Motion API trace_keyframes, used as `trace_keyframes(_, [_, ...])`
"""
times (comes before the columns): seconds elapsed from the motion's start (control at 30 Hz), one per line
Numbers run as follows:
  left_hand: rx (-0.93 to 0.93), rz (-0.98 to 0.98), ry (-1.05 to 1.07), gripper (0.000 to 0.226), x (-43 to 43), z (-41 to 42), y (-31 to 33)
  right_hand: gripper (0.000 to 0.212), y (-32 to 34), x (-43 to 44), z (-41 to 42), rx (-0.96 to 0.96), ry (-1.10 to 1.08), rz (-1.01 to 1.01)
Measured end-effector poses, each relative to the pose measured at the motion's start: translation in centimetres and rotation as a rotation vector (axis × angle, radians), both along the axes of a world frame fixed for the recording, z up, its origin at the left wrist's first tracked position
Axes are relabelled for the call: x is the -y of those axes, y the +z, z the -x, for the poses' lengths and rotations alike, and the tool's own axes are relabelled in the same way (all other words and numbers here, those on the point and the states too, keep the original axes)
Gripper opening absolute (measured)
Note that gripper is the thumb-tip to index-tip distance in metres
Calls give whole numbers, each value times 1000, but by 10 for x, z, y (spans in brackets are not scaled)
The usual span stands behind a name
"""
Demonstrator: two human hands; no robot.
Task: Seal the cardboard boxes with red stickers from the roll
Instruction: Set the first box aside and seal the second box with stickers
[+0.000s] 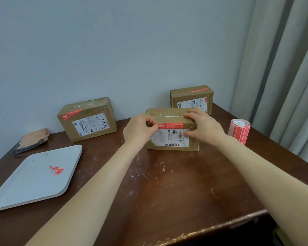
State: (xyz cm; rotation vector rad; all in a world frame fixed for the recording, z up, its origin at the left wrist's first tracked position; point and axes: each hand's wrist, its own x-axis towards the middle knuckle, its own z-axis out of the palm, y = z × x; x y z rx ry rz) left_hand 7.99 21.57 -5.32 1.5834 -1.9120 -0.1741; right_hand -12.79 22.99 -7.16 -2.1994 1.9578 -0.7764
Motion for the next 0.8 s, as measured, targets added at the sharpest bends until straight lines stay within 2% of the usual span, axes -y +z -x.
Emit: trace_keyframes(0.8, [68, -44, -44, 12, -7, 1, 11, 72, 0, 1, 1, -1, 1, -13])
